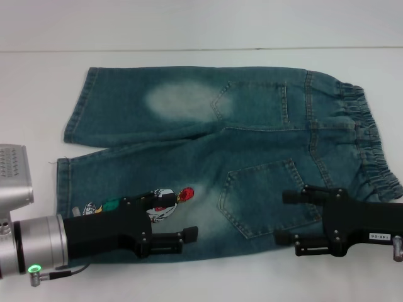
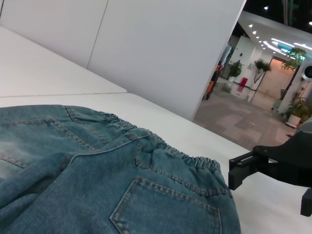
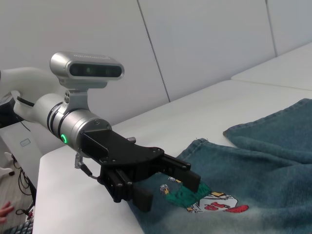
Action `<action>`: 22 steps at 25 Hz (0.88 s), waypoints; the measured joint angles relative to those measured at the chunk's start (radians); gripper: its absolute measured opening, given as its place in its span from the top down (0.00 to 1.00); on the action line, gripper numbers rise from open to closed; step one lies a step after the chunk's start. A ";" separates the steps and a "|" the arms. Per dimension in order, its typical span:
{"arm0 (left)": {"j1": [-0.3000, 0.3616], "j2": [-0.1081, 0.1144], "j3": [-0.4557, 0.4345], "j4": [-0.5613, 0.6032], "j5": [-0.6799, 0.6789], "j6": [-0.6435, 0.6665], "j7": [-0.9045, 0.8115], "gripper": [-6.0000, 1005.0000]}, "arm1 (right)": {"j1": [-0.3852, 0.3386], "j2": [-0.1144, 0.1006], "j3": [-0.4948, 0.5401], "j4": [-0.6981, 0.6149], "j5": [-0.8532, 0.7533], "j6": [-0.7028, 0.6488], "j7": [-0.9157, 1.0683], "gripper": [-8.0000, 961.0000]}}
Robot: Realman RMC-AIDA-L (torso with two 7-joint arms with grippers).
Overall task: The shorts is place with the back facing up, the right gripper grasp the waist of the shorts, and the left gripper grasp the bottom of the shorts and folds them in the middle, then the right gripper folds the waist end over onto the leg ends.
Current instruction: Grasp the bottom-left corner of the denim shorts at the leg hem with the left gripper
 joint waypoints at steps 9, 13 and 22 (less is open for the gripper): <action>0.001 0.001 -0.002 0.000 0.000 0.003 0.001 0.07 | 0.002 0.000 0.000 0.000 0.000 -0.003 0.000 0.03; 0.009 0.002 -0.025 0.010 -0.007 0.025 -0.002 0.07 | 0.001 0.000 0.001 0.000 0.000 -0.003 0.000 0.03; 0.125 0.031 -0.226 0.195 0.005 0.173 -0.260 0.07 | -0.014 0.000 0.008 0.000 0.001 -0.006 0.000 0.03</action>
